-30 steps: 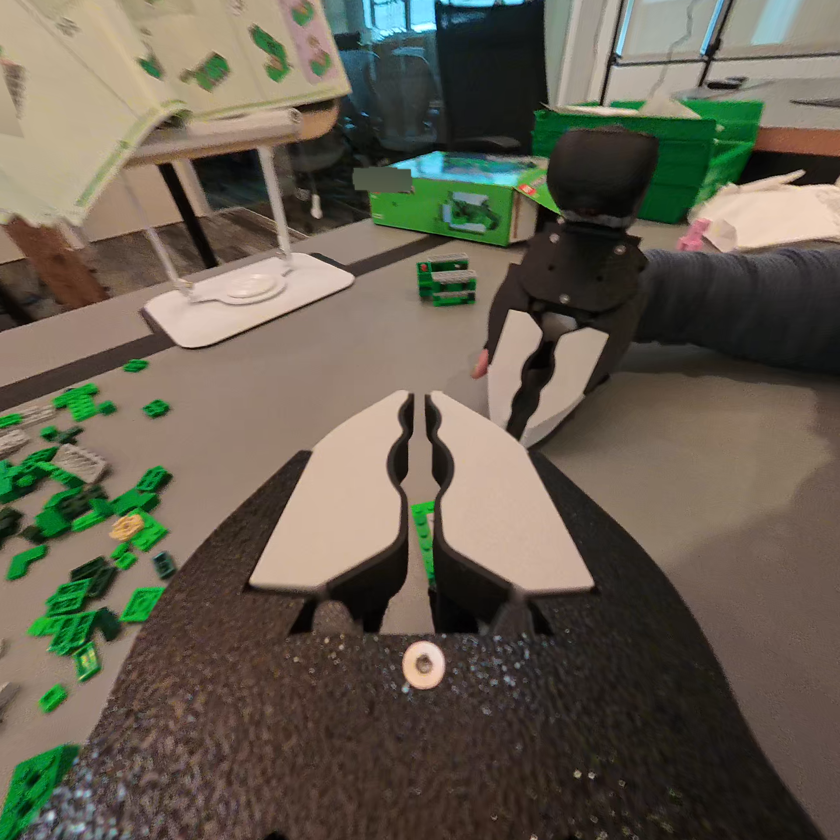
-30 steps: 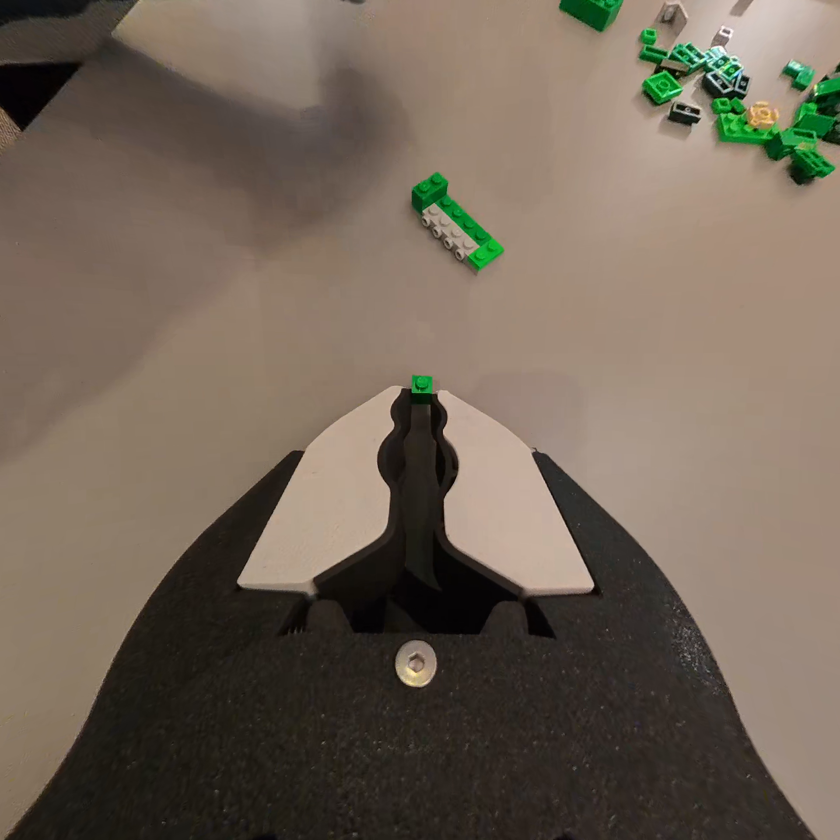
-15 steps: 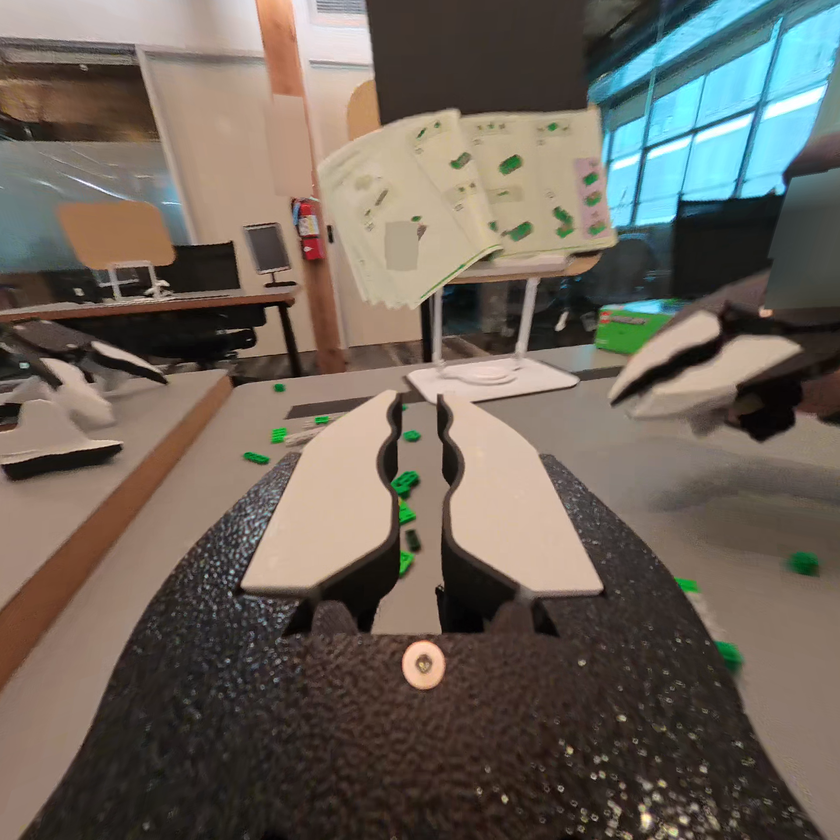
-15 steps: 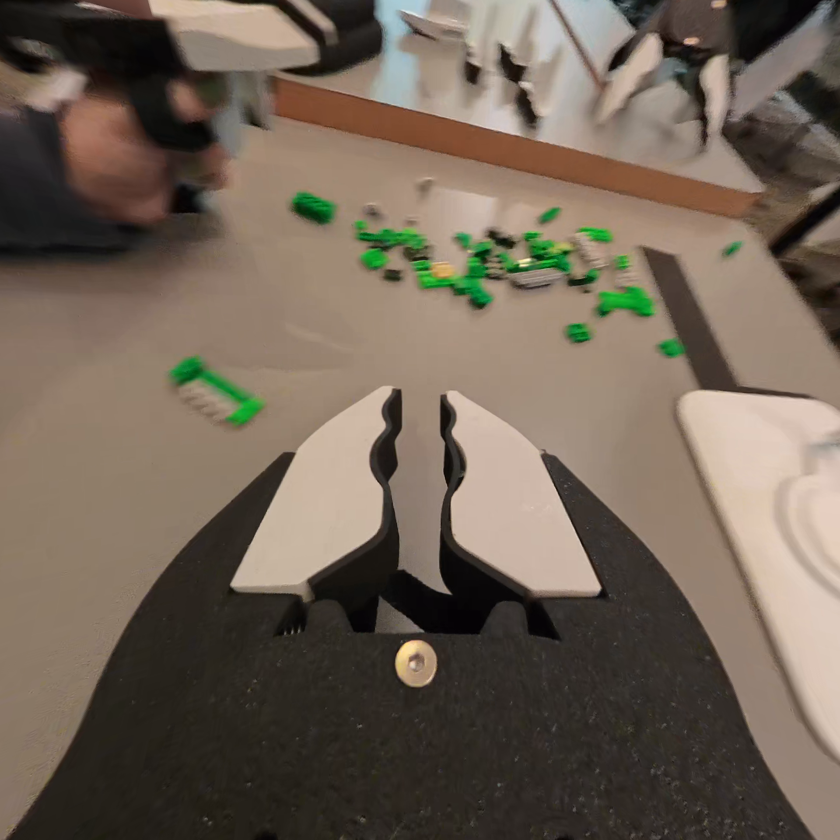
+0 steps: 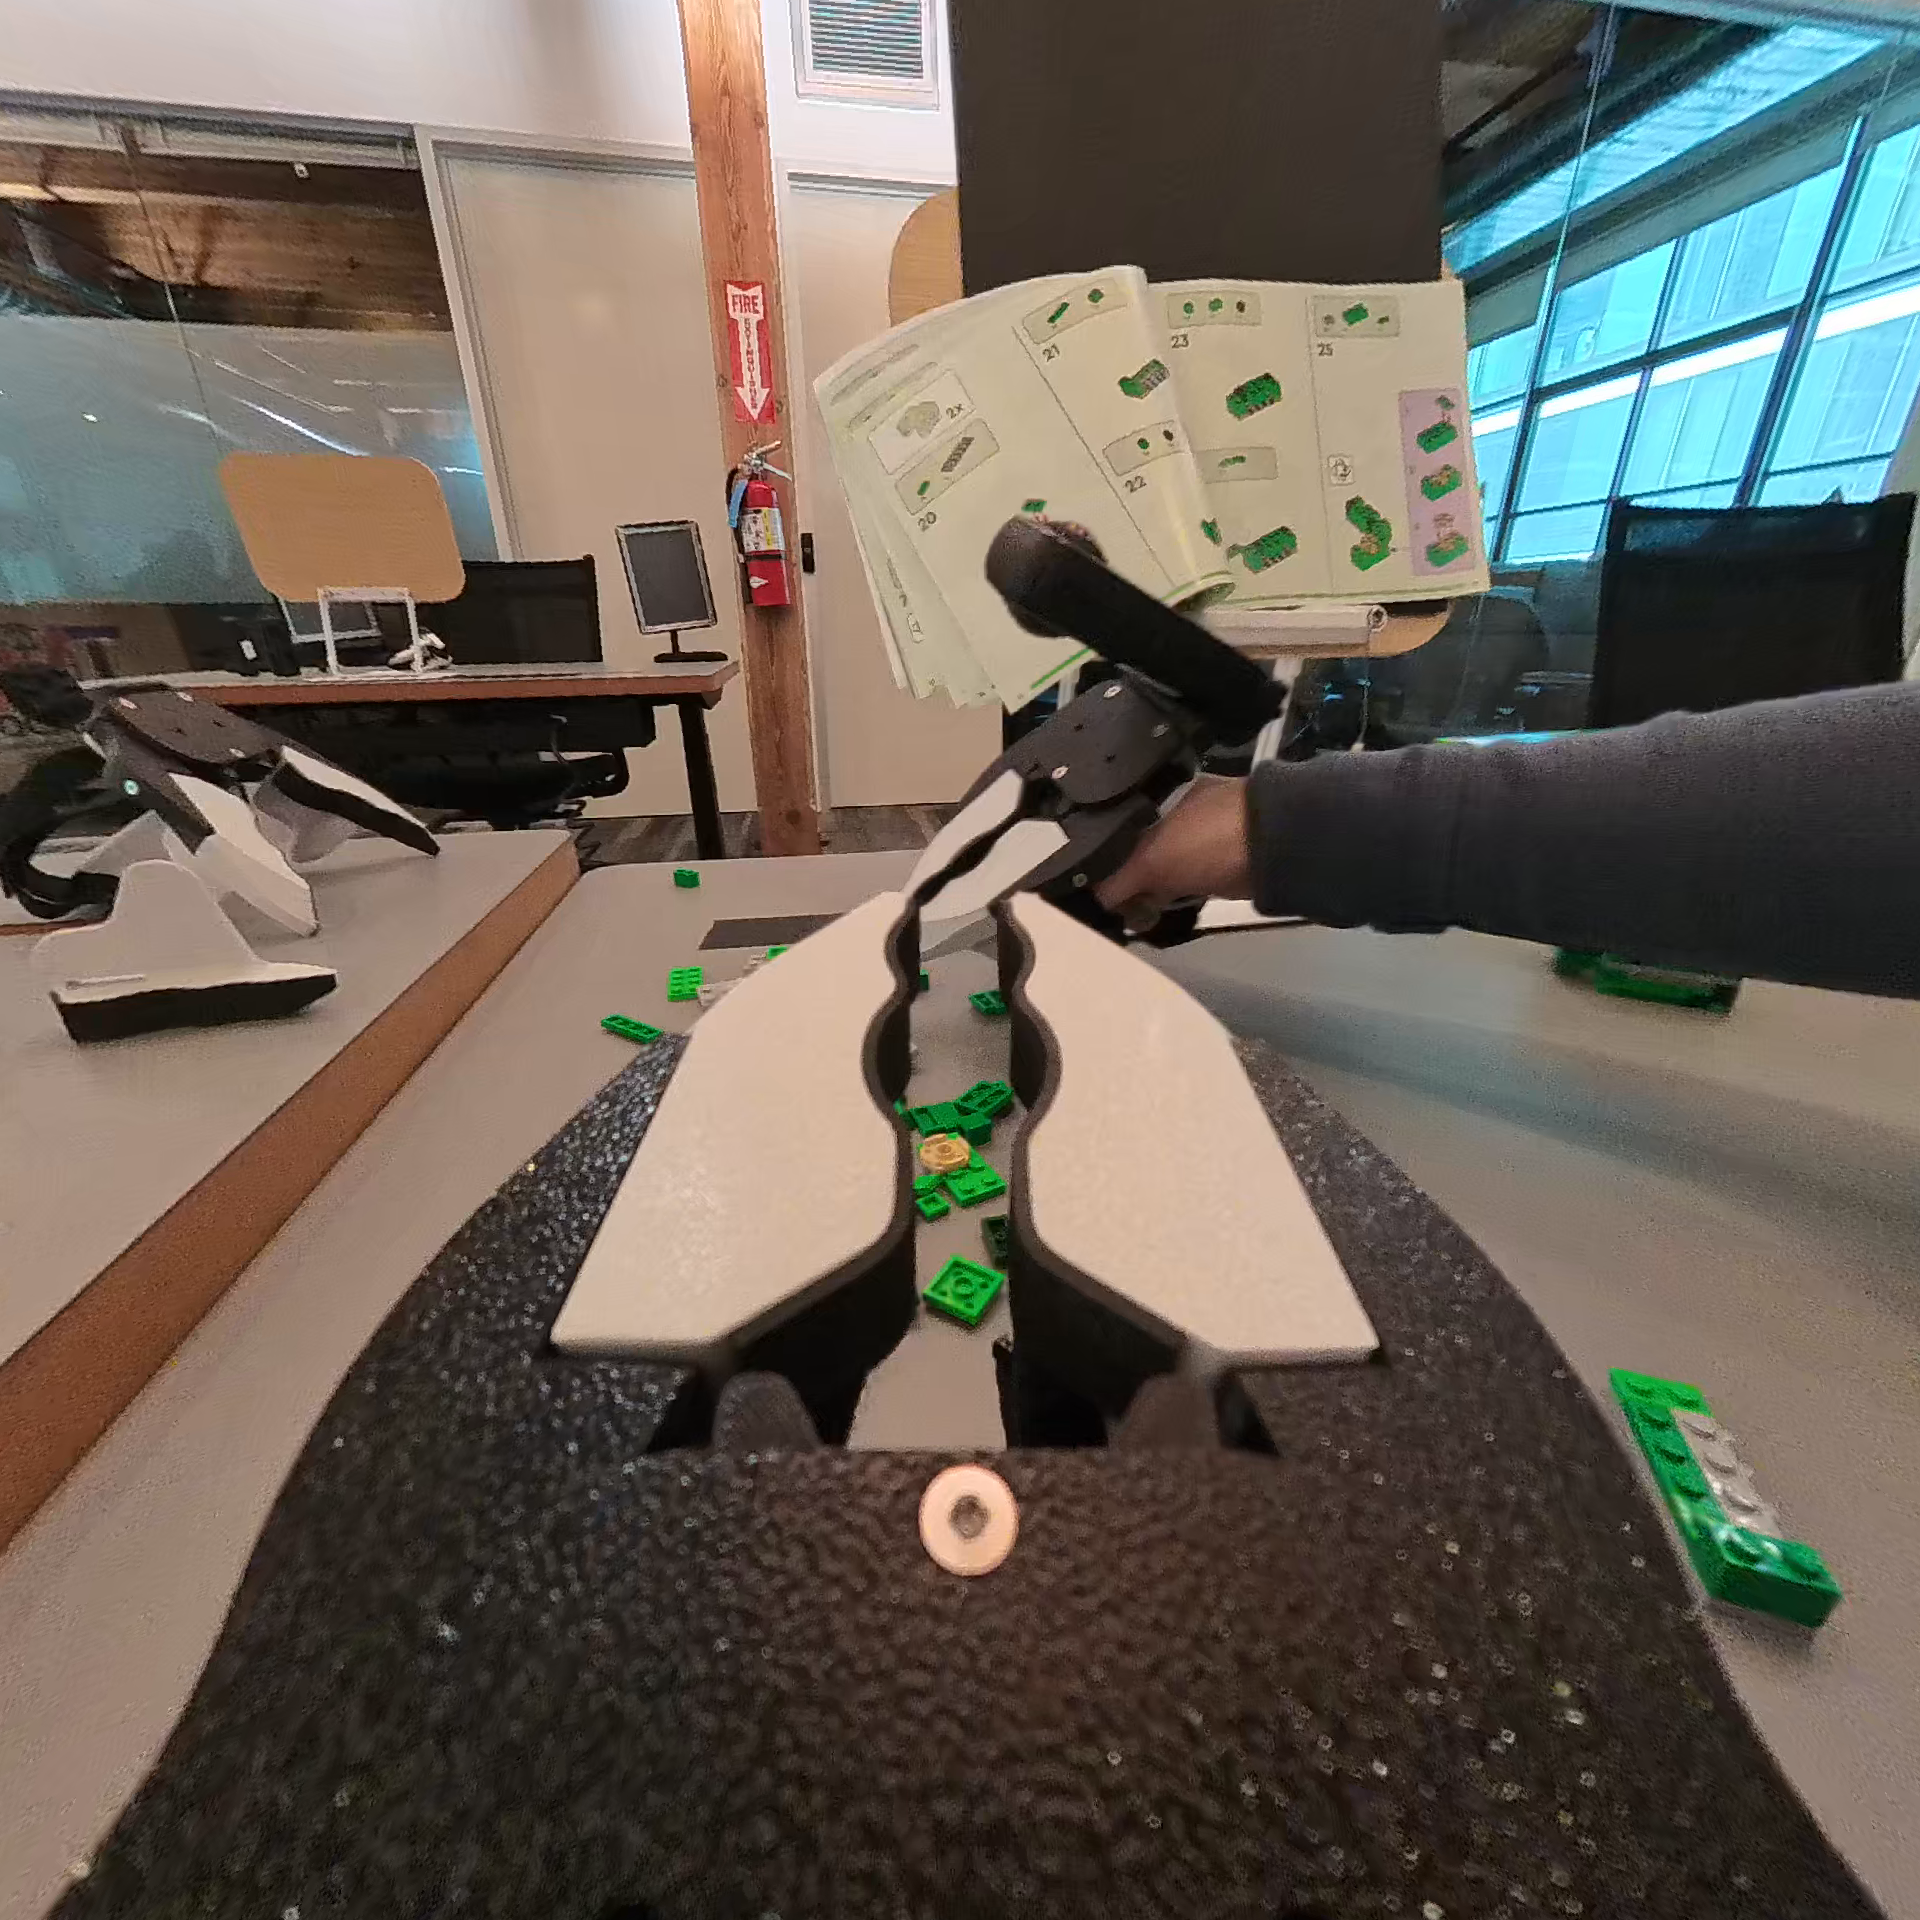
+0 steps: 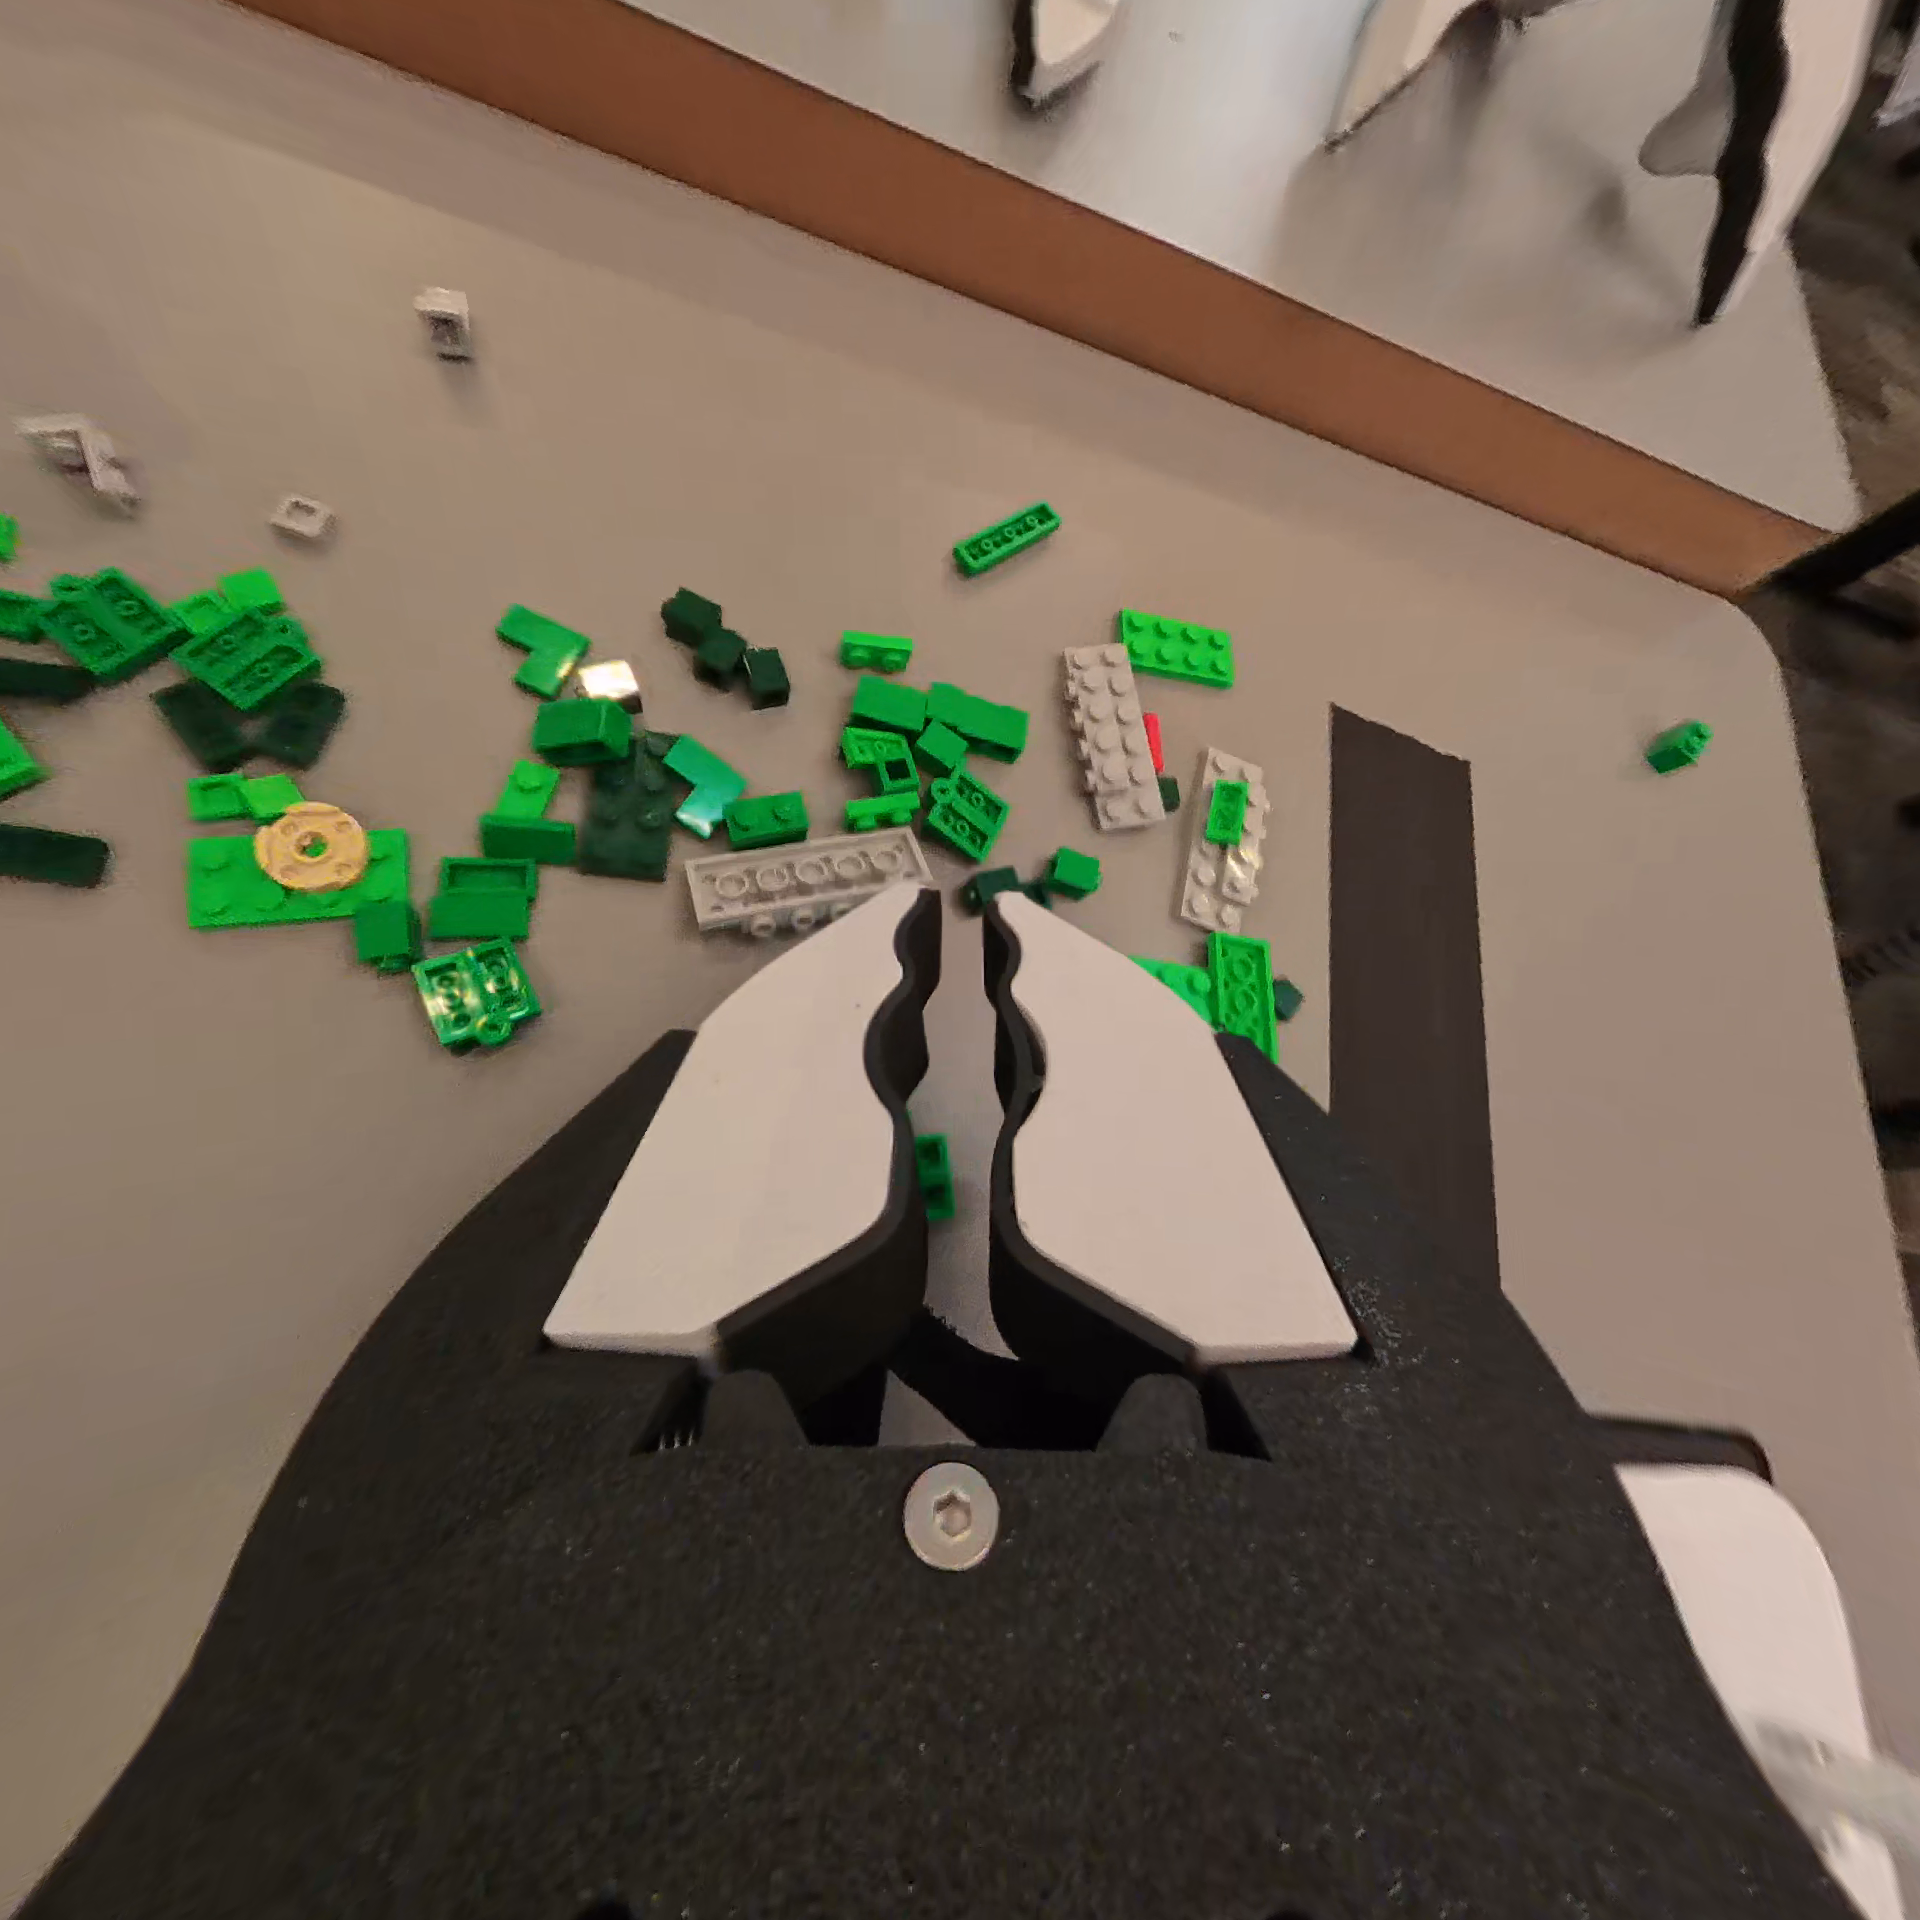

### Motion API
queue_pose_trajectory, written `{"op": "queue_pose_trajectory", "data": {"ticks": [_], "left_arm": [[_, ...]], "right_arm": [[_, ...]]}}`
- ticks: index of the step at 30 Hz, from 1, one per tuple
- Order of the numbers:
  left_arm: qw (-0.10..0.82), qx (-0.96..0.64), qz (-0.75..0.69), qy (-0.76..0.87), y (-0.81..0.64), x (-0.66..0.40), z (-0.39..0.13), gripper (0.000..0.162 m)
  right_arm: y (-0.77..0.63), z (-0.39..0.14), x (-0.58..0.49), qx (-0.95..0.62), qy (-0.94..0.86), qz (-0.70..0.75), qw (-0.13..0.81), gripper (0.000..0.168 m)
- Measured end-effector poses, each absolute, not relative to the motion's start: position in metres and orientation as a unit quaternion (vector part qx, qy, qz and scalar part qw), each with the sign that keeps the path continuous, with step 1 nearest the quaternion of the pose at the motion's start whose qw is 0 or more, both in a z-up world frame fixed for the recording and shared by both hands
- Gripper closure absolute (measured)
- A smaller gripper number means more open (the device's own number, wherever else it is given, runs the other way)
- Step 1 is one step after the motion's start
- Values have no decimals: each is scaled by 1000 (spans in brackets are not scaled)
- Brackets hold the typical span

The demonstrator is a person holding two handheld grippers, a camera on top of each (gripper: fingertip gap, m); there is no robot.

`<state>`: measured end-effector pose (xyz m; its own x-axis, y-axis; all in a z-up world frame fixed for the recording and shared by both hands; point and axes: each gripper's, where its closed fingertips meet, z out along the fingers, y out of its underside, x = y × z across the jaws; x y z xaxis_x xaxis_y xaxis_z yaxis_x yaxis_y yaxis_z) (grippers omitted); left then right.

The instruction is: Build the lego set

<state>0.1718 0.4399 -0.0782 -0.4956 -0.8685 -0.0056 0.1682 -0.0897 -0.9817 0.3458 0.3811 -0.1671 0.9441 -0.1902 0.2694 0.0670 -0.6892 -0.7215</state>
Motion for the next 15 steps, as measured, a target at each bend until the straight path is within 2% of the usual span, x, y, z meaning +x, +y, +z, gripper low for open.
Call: {"op": "queue_pose_trajectory", "data": {"ticks": [6, 11, 15], "left_arm": [[379, -318, -671, 552, 437, 171, -79, 150], [374, -313, -672, 558, 433, 170, -79, 150], [370, -313, -673, 559, 432, 171, -79, 149]], "right_arm": [[389, -185, 358, -928, -39, -165, 332, 151], [388, -195, 366, -942, -59, -161, 288, 154], [389, -196, 365, -944, -41, -136, 299, 157]]}}
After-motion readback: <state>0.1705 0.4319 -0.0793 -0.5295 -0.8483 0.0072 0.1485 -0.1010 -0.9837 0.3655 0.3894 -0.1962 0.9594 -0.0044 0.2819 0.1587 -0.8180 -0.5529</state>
